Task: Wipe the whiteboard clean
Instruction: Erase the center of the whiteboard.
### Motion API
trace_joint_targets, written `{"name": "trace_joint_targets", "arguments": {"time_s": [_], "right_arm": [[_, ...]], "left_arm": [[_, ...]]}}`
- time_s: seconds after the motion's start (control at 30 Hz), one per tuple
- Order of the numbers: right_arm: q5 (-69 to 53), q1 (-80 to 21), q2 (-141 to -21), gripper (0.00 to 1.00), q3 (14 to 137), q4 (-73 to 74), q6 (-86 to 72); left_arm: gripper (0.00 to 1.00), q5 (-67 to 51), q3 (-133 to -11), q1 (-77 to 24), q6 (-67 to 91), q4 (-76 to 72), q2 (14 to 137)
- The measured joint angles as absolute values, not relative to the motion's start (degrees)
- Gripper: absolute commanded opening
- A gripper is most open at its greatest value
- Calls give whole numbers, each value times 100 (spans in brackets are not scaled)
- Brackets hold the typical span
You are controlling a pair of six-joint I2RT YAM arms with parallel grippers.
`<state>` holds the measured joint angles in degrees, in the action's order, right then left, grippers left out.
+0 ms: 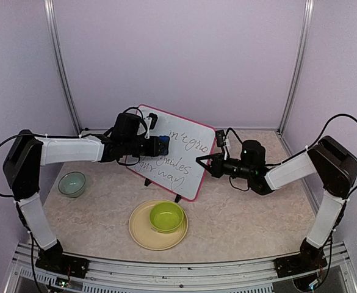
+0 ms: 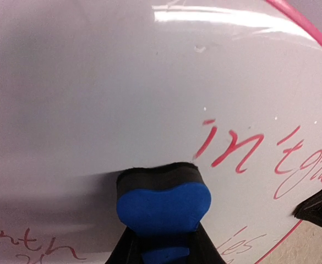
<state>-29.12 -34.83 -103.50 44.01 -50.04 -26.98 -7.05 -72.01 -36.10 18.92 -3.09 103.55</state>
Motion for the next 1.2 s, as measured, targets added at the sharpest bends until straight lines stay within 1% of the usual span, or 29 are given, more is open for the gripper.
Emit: {"name": "trace_joint_targets", "arguments": {"time_s": [0.1,0.27,0.47,0.63,0.73,0.93,1.2], "right_arm": [[-2906,-3483,-10355,0,4403,-5004,-2724],[-2904,-3483,-10361,0,4410,-5004,-2729],[-2858,-3483,-10374,0,4414,-5004,-2790],[-2888,-3485,-10377,0,4427,-5004,-2735],[-2915,-3500,-10377,0,4436,-5002,-2657],[-2908,-3500,-10377,0,4438,-5002,-2674],[-2842,-3503,-10394,0,4440,-4995,-2788]], "left_arm": [[1,-707,-6938,-3623,1940,-423,10331],[2,-705,-7013,-3634,1951,-305,10328],[2,-711,-7913,-3649,1922,587,10543],[2,-698,-8772,-3660,1861,786,10718],[2,-661,-9021,-3664,1824,784,10737],[2,-639,-8809,-3675,1802,475,10737],[2,-620,-7526,-3736,1900,-303,10521]]}}
